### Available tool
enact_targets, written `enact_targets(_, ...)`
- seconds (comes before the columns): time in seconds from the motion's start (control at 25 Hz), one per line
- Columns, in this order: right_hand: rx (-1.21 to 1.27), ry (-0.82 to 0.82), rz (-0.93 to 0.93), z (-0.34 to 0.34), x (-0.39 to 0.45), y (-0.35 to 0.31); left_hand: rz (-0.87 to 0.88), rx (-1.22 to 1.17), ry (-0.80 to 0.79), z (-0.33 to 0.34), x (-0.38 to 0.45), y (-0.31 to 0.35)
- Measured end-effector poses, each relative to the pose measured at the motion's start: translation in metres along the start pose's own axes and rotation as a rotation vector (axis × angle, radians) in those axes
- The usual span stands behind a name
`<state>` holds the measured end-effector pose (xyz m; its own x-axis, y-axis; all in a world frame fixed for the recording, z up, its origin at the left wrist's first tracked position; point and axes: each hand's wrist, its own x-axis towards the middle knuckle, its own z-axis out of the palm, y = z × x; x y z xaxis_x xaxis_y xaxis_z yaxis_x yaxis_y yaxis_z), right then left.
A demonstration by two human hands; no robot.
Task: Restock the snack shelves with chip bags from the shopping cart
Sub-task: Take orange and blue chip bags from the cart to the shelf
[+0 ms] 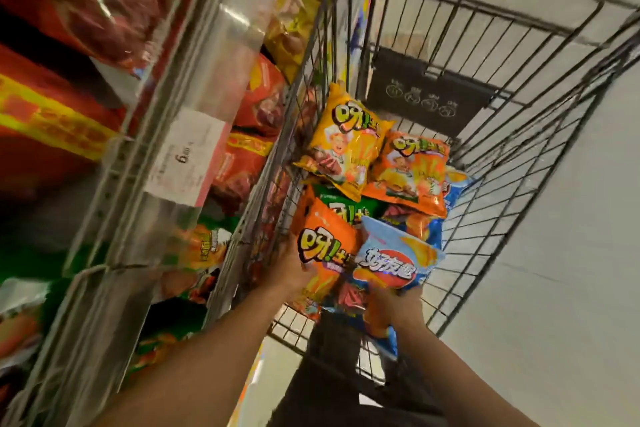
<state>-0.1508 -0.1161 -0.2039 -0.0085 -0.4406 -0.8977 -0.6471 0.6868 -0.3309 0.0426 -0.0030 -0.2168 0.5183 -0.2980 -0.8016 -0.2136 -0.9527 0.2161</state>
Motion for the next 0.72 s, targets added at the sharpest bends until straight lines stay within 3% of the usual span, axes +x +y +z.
enact_targets(0.2, -0.037, 0.093, -0.009, 0.010, 0.015, 0.010, -0.028, -0.265, -0.088, 0.006, 0.023, -0.013)
enact_targets(0.4, 0.061, 0.097, -0.051, -0.006, 0.007, -0.001, 0.038, -0.107, 0.001, -0.012, -0.004, 0.000)
enact_targets(0.48, 0.136, 0.009, -0.083, -0.015, -0.003, -0.012, 0.113, -0.112, 0.070, -0.020, -0.021, 0.004)
enact_targets(0.72, 0.293, -0.341, -0.361, -0.074, -0.052, -0.092, 0.272, -0.434, 0.313, -0.046, -0.097, 0.039)
